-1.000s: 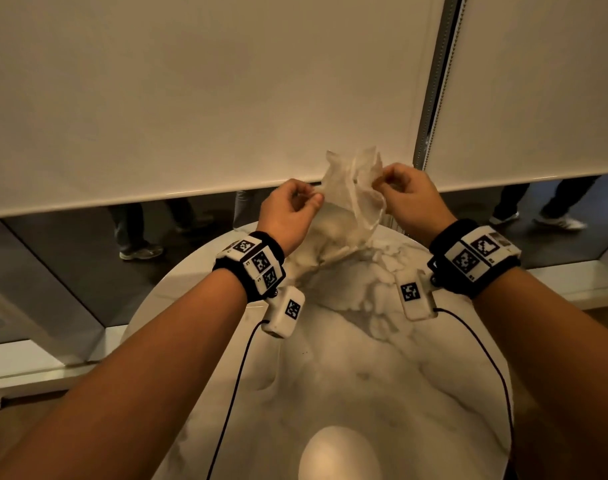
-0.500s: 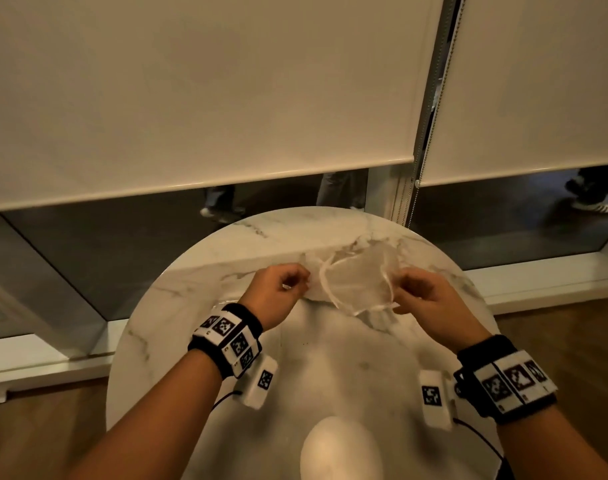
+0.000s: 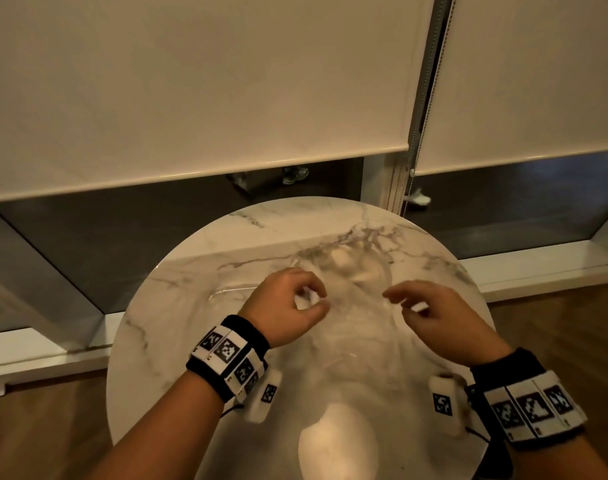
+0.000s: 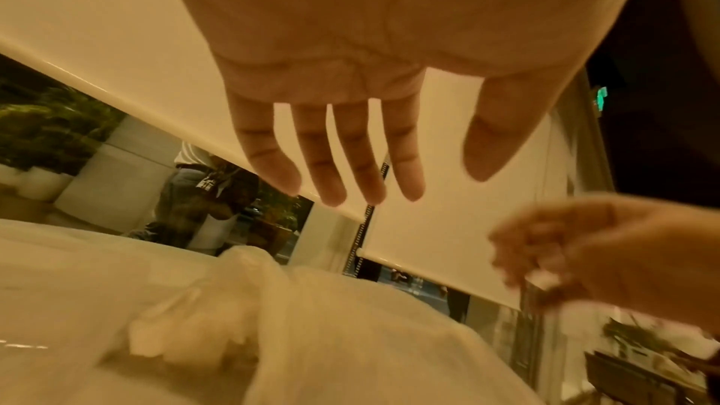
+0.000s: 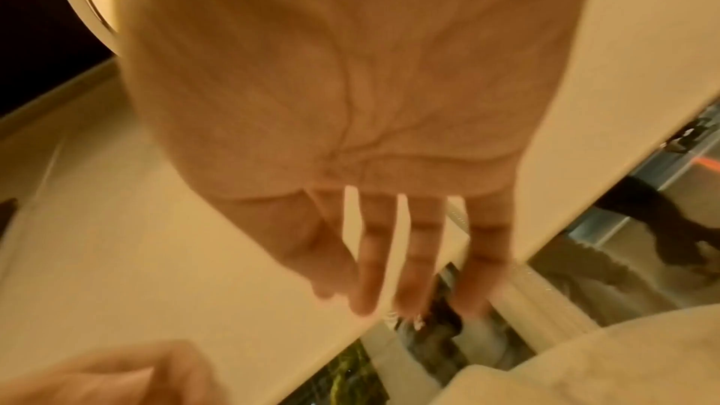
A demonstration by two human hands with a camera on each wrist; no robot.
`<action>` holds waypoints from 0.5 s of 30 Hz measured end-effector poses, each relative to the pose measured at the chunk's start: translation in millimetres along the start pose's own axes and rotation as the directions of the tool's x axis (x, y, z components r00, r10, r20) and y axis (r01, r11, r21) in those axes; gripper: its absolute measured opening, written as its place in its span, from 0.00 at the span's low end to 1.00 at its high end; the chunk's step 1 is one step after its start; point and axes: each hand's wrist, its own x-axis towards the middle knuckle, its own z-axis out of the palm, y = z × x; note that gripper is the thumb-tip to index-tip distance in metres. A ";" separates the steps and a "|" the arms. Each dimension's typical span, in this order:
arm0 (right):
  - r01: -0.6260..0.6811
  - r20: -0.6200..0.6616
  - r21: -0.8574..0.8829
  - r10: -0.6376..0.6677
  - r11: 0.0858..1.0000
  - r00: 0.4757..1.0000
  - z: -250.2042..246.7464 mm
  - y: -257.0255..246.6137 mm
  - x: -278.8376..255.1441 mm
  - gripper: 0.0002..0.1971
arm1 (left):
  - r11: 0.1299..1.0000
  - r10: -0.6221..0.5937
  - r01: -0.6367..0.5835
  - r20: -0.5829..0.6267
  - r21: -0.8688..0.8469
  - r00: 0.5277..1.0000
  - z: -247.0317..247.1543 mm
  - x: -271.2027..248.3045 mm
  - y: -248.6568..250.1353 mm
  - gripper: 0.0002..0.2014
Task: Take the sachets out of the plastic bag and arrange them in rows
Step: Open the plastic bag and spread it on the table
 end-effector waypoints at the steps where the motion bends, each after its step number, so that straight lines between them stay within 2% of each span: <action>1: 0.071 -0.104 0.056 -0.065 0.996 0.992 0.6 -9.4 -0.1 0.24 | 0.999 0.040 -0.041 0.033 0.032 0.999 4.7 -1.2 5.6 0.20; 3: 0.189 -0.176 0.150 -0.162 0.970 0.971 3.6 -31.7 -1.5 0.25 | 0.977 0.047 -0.077 0.154 0.199 0.987 18.6 -2.8 14.8 0.34; 5: 0.202 -0.096 0.219 -0.185 0.955 0.978 8.9 -48.6 -2.7 0.23 | 0.912 0.005 -0.096 0.222 0.400 0.975 34.8 -2.0 16.8 0.40; 7: 0.076 0.127 0.200 -0.103 0.977 0.986 17.9 -54.4 -3.8 0.21 | 0.864 -0.066 -0.075 0.259 0.498 0.964 47.4 -1.1 13.8 0.44; 9: -0.024 0.391 0.002 0.021 1.000 0.920 30.1 -51.4 -6.7 0.19 | 0.835 -0.124 -0.070 0.312 0.545 0.942 55.6 -2.4 8.7 0.49; 10: -0.044 0.473 -0.099 0.086 0.994 0.877 36.7 -48.2 -9.2 0.19 | 0.811 -0.140 -0.090 0.341 0.578 0.929 59.4 -4.0 7.6 0.49; 11: -0.055 0.524 -0.158 0.131 0.986 0.842 43.1 -45.4 -11.9 0.20 | 0.779 -0.147 -0.116 0.360 0.616 0.921 62.7 -6.0 7.1 0.47; 13: -0.056 0.595 -0.190 0.160 0.980 0.788 54.8 -41.1 -16.0 0.23 | 0.721 -0.138 -0.150 0.352 0.676 0.926 67.1 -8.2 7.2 0.34; 15: -0.026 0.635 -0.228 0.169 0.973 0.754 64.4 -37.7 -17.6 0.27 | 0.688 -0.117 -0.155 0.319 0.709 0.941 67.9 -7.3 5.8 0.23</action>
